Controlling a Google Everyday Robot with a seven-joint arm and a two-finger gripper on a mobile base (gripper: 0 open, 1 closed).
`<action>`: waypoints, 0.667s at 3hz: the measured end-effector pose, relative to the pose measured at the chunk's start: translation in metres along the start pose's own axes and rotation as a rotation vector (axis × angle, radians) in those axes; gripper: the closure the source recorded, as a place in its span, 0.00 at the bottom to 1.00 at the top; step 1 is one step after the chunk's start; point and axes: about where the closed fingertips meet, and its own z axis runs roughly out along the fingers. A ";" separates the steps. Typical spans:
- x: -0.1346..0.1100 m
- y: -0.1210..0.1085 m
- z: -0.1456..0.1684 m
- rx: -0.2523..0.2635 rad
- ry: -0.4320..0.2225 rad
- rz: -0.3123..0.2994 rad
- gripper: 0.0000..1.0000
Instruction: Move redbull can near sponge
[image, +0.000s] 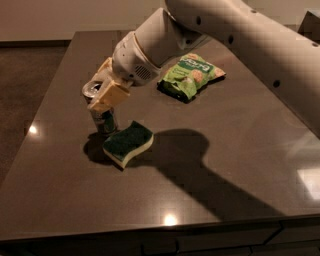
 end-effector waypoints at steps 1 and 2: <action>0.003 0.002 0.006 -0.020 0.016 0.003 0.55; 0.007 0.002 0.009 -0.036 0.021 0.010 0.32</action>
Offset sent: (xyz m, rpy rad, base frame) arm 0.0012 -0.0001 -0.0168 -0.0380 0.0432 0.0186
